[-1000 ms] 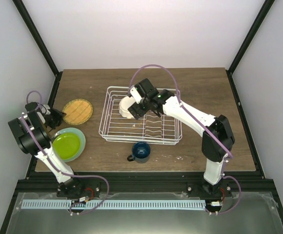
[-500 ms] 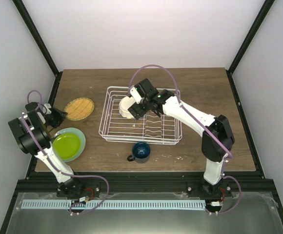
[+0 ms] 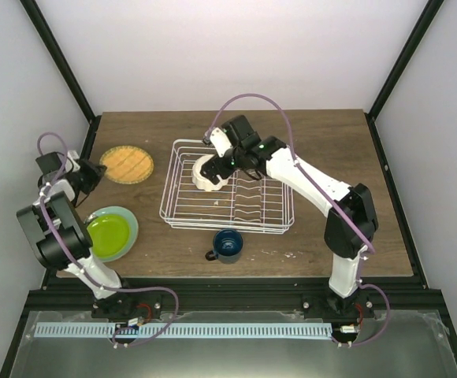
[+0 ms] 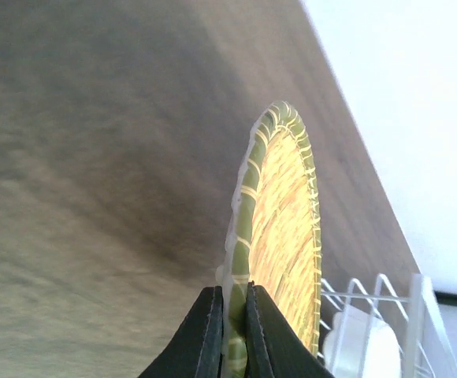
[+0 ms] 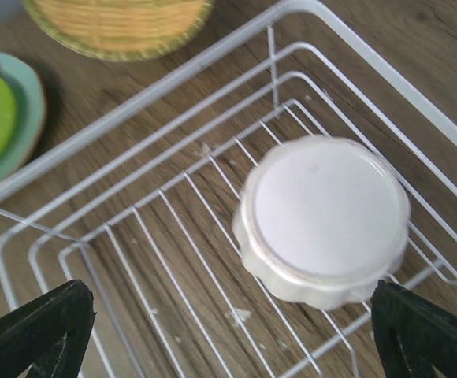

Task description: Load the mixed dishes into the dish rack

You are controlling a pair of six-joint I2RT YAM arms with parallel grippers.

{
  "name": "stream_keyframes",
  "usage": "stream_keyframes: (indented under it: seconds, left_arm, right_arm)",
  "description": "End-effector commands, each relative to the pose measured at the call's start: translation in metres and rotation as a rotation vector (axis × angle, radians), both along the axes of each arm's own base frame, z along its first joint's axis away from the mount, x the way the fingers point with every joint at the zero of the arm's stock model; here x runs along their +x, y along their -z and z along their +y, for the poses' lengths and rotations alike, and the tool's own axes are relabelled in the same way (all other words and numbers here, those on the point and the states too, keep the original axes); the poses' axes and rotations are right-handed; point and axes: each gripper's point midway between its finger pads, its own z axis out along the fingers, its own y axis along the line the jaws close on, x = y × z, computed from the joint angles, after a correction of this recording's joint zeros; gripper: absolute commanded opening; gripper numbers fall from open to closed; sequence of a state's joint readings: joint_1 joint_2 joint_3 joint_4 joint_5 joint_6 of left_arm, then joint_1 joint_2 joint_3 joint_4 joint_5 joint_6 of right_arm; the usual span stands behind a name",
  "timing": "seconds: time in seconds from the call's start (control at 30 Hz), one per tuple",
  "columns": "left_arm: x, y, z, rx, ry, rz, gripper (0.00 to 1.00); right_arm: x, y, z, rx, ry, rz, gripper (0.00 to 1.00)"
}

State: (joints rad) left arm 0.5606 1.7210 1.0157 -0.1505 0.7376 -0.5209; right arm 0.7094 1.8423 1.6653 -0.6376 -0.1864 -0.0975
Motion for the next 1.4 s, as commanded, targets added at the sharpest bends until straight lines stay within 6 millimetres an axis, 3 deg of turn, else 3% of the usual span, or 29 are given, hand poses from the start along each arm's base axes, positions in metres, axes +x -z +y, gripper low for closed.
stream_keyframes:
  seconds: [0.0, 0.27, 0.43, 0.67, 0.87, 1.07, 1.13, 1.37]
  left_arm:
    - [0.023, -0.080, -0.030, 0.130, 0.101, -0.215, 0.00]
    - [0.017, -0.168, -0.066, 0.204, 0.178, -0.470, 0.00]
    - [0.004, -0.192, -0.084, 0.204, 0.224, -0.548, 0.00]
    - [-0.013, -0.194, -0.125, 0.181, 0.306, -0.568, 0.00]
    - [-0.024, -0.195, -0.175, 0.145, 0.399, -0.578, 0.00]
    - [-0.033, -0.191, -0.213, 0.111, 0.479, -0.567, 0.00]
    - [-0.035, -0.188, -0.223, 0.101, 0.498, -0.562, 0.00]
    - [-0.035, -0.177, -0.234, 0.089, 0.512, -0.541, 0.00]
  right_arm:
    - [0.003, -0.038, 0.017, 0.194, -0.062, 0.072, 0.97]
    - [-0.006, -0.063, 0.031, 0.369, -0.168, 0.188, 0.96]
    - [-0.008, -0.082, 0.036, 0.534, -0.232, 0.281, 0.93]
    - [0.006, -0.086, 0.036, 0.622, -0.262, 0.335, 0.93]
    - [0.018, -0.071, 0.045, 0.638, -0.269, 0.378, 0.90]
    - [0.024, -0.062, 0.051, 0.652, -0.283, 0.383, 0.83]
    - [0.025, -0.060, 0.052, 0.651, -0.285, 0.385, 0.77]
    - [0.021, -0.060, 0.049, 0.645, -0.292, 0.379, 0.35]
